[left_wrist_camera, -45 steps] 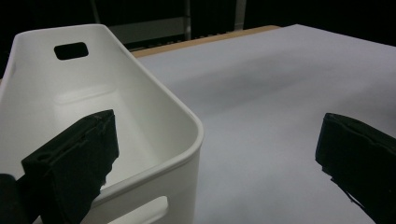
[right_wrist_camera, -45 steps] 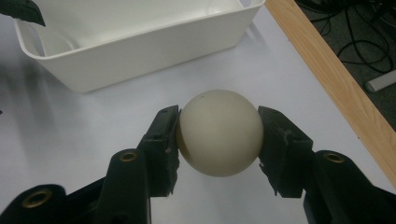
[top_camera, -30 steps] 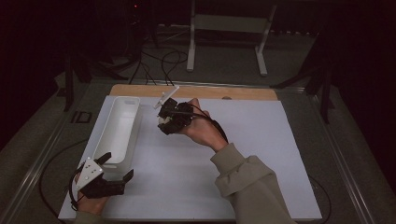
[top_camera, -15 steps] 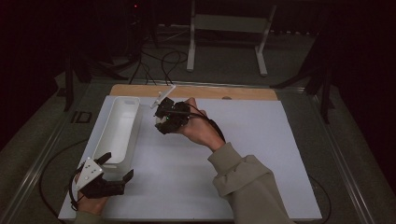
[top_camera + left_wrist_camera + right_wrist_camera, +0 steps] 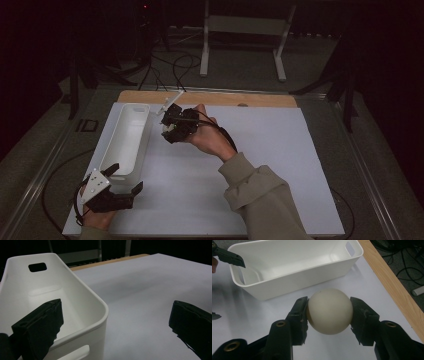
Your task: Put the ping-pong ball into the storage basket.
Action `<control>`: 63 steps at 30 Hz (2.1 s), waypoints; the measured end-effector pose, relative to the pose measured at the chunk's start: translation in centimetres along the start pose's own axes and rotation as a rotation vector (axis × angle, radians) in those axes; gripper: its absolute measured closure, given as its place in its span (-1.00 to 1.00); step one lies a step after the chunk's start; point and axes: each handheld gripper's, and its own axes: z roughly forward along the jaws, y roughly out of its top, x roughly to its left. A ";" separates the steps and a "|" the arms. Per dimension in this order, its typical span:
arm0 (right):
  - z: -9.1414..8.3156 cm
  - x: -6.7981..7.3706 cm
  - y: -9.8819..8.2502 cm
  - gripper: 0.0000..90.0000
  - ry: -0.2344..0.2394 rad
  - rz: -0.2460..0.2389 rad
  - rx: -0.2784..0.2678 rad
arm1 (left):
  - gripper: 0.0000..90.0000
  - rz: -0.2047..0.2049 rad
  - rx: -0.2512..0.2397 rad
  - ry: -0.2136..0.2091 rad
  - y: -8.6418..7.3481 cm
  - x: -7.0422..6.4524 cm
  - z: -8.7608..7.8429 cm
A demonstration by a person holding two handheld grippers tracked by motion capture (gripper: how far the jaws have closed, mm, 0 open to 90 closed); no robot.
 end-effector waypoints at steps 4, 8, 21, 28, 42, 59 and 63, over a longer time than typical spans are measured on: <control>0.3 0.1 0.3 0.12 0.003 0.002 -0.002 | -1.00 0.000 0.000 0.000 0.0 0.0 0.0; 0.3 0.2 0.5 0.12 0.006 0.002 -0.005 | -1.00 0.000 0.000 0.000 0.0 0.0 0.0; 0.7 0.8 1.4 0.12 0.019 -0.007 -0.012 | -1.00 -0.001 -0.001 0.000 0.0 0.0 0.0; 1.0 1.0 1.8 0.12 0.029 -0.003 -0.013 | -1.00 0.000 -0.001 -0.001 0.0 0.0 0.0; 1.7 1.3 2.3 0.12 0.038 -0.005 -0.013 | -1.00 0.002 0.000 -0.001 0.0 0.0 0.0; 2.7 2.1 3.0 0.13 0.050 -0.009 -0.022 | -1.00 0.001 0.000 -0.001 0.0 0.0 0.0; 2.8 2.2 3.1 0.12 0.056 -0.003 -0.025 | -1.00 0.001 0.000 -0.002 0.0 0.0 -0.1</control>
